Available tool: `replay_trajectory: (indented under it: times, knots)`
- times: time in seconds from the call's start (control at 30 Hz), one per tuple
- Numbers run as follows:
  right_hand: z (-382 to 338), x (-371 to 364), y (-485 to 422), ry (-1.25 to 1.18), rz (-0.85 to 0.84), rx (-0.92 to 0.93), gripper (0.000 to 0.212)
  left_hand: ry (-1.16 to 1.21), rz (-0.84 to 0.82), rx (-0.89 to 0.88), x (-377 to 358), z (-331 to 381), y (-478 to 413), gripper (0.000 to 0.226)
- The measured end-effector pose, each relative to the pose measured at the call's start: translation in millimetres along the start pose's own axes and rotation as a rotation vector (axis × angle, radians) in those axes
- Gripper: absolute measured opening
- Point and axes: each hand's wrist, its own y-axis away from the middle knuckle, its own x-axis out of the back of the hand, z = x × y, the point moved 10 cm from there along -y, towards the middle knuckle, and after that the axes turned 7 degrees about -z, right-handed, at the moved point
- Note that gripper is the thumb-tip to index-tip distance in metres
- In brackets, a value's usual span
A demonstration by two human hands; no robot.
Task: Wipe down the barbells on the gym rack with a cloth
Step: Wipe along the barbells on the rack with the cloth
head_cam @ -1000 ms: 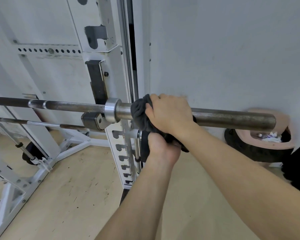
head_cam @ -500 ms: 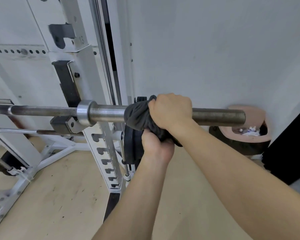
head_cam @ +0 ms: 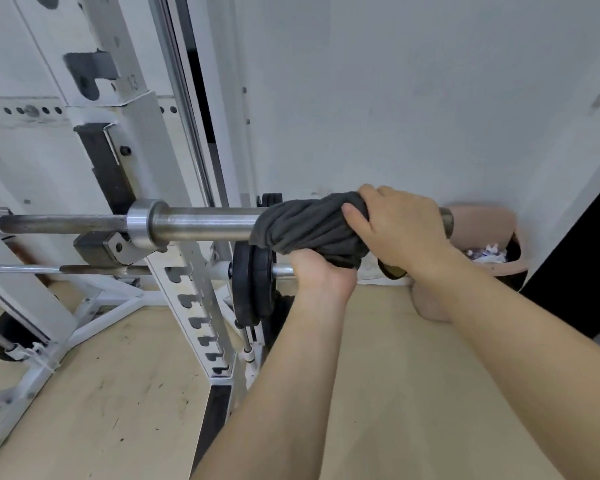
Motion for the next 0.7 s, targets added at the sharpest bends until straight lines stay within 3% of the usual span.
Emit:
replay_trajectory:
  times: [0.17, 0.33, 0.43, 0.6, 0.7]
  knots:
    - [9, -4, -20, -0.066, -0.130, -0.167, 0.043, -0.065, 0.013, 0.118, 4, -56, 0, 0.038]
    - [-33, 4, -4, -0.091, 0.027, 0.122, 0.044, -0.122, -0.024, 0.139, 3, -25, 11, 0.037]
    - [-9, 1, 13, -0.113, 0.041, 0.153, 0.046, -0.002, -0.061, 0.067, -3, -9, 4, 0.040]
    - [51, 0, 25, -0.048, 0.055, -0.019, 0.046, -0.030, -0.138, 0.114, -16, -69, -6, 0.042]
    - [82, 0, 16, -0.044, -0.010, -0.222, 0.044, -0.067, -0.020, 0.226, -10, -122, -3, 0.041]
